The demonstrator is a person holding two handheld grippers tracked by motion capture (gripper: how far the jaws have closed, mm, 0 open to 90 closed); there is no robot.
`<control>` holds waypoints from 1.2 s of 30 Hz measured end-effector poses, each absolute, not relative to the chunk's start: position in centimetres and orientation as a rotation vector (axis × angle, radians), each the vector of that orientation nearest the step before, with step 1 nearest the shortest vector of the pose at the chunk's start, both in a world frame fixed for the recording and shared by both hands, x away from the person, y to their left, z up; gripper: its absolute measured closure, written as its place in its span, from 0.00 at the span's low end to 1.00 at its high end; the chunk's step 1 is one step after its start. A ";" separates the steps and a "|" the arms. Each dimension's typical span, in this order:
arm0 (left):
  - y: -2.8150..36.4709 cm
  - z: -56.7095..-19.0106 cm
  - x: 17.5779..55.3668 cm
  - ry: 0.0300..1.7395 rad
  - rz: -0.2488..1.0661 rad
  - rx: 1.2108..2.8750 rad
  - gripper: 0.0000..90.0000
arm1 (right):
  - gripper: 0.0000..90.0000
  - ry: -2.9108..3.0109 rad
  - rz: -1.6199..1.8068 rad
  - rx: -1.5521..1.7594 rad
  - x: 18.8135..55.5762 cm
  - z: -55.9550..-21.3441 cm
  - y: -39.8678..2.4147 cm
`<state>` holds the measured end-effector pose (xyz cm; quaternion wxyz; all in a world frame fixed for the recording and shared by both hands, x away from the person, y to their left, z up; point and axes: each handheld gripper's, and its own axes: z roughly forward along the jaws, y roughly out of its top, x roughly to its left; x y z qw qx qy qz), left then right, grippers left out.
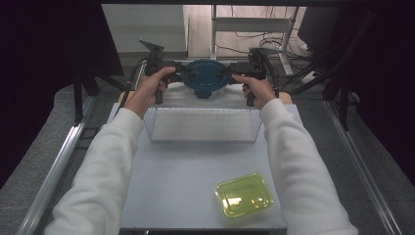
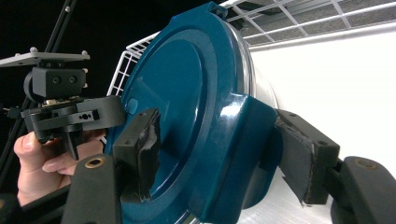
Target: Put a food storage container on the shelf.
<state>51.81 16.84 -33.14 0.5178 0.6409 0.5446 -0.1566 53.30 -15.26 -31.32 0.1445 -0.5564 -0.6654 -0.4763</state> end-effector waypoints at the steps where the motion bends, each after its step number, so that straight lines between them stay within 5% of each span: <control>1: 16.8 -33.1 51.8 1.307 -0.376 1.538 0.37 | 0.39 -1.917 -1.373 -1.603 53.3 -31.3 -15.3; 5: 16.7 -33.2 51.6 1.285 -0.337 1.548 0.34 | 0.33 -1.957 -1.421 -1.623 53.1 -31.3 -15.1; 6: 16.7 -32.8 51.1 1.288 -0.235 1.561 0.31 | 0.29 -1.982 -1.450 -1.653 52.9 -31.1 -15.0; 12: 17.5 -30.8 49.0 1.214 -0.081 1.560 0.21 | 0.20 -2.055 -1.587 -1.632 51.5 -29.5 -15.4; 18: 17.4 -29.7 46.0 1.153 0.073 1.642 0.19 | 0.20 -2.143 -1.642 -1.547 49.7 -28.6 -16.1; 23: 17.7 -29.9 43.0 1.116 0.078 1.616 0.20 | 0.21 -2.281 -1.638 -1.465 47.2 -28.5 -17.1; 36: 18.5 -34.4 34.6 1.056 0.227 1.772 0.23 | 0.26 -2.492 -1.629 -1.285 39.7 -29.6 -20.1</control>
